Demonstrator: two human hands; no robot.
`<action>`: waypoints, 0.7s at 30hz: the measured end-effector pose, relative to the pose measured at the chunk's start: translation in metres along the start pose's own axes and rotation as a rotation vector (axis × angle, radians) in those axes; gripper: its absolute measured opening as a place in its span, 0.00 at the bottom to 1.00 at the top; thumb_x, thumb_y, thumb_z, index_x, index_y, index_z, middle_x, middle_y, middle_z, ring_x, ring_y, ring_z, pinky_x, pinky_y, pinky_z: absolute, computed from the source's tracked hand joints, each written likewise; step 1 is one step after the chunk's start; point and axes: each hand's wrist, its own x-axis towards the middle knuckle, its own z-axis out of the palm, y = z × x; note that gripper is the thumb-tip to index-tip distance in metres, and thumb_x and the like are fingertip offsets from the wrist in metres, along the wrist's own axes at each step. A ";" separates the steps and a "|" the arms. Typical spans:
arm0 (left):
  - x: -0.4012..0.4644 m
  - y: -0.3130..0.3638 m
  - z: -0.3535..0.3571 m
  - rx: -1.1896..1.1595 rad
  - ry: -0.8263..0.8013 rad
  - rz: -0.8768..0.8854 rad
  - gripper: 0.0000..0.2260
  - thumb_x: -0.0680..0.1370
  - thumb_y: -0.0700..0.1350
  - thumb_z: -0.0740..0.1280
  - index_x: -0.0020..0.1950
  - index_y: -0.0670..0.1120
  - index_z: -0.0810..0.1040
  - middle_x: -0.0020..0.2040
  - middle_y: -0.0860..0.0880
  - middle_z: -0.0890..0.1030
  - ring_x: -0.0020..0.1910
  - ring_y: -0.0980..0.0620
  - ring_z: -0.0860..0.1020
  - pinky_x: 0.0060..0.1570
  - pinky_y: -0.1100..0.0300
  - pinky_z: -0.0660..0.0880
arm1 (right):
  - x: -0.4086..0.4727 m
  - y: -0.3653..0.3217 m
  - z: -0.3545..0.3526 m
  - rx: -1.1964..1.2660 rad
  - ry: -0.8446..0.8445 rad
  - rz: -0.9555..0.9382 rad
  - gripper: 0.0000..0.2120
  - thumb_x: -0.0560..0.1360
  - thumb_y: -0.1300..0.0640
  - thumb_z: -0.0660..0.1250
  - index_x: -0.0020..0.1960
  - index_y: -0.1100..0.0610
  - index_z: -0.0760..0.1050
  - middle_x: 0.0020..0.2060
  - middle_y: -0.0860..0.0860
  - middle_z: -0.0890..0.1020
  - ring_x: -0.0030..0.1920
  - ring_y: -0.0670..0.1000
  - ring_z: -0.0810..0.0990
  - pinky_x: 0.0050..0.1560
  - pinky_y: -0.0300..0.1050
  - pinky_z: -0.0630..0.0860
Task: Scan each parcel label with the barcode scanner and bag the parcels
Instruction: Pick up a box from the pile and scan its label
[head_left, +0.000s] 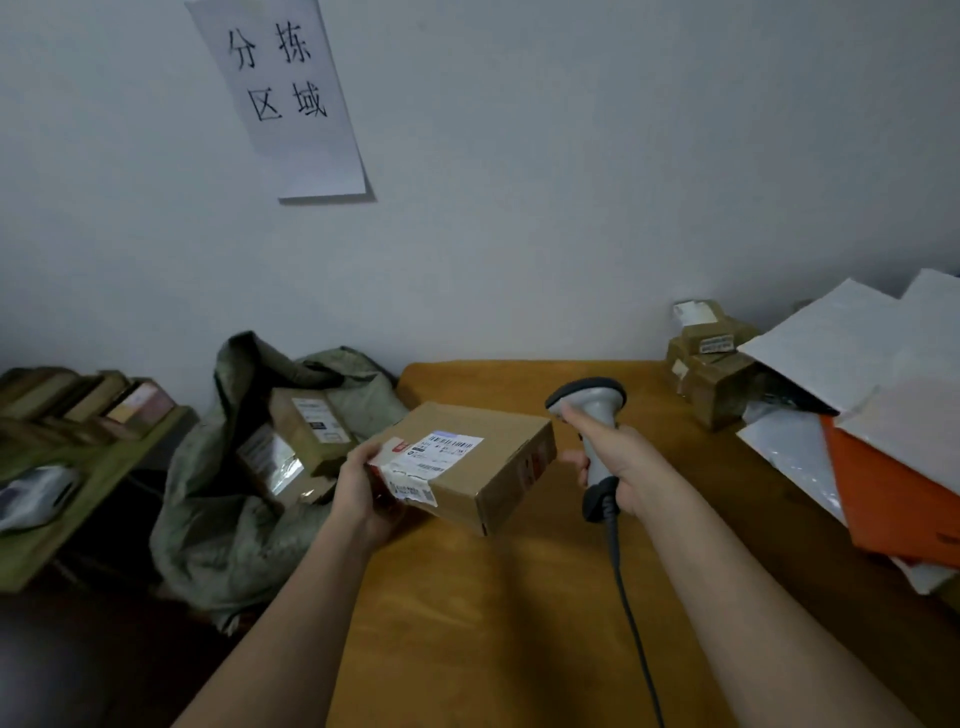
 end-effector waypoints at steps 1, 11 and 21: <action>0.004 0.003 -0.008 -0.004 -0.008 0.007 0.16 0.78 0.49 0.62 0.60 0.40 0.76 0.54 0.38 0.82 0.53 0.39 0.80 0.48 0.46 0.77 | 0.005 0.004 0.010 -0.015 -0.009 0.016 0.35 0.69 0.43 0.76 0.67 0.60 0.68 0.47 0.62 0.83 0.26 0.50 0.71 0.28 0.43 0.72; 0.077 0.076 -0.053 0.203 0.089 0.101 0.17 0.81 0.56 0.60 0.50 0.42 0.78 0.38 0.42 0.80 0.36 0.49 0.79 0.40 0.57 0.76 | 0.062 0.007 0.125 0.068 -0.011 0.025 0.20 0.72 0.57 0.76 0.59 0.64 0.75 0.39 0.55 0.78 0.28 0.47 0.73 0.24 0.39 0.72; 0.195 0.181 -0.149 0.961 0.634 0.315 0.24 0.77 0.44 0.63 0.73 0.43 0.68 0.78 0.43 0.52 0.62 0.37 0.73 0.69 0.50 0.67 | 0.118 0.012 0.243 0.031 -0.004 0.001 0.16 0.75 0.56 0.73 0.57 0.63 0.75 0.36 0.54 0.78 0.27 0.47 0.73 0.25 0.39 0.72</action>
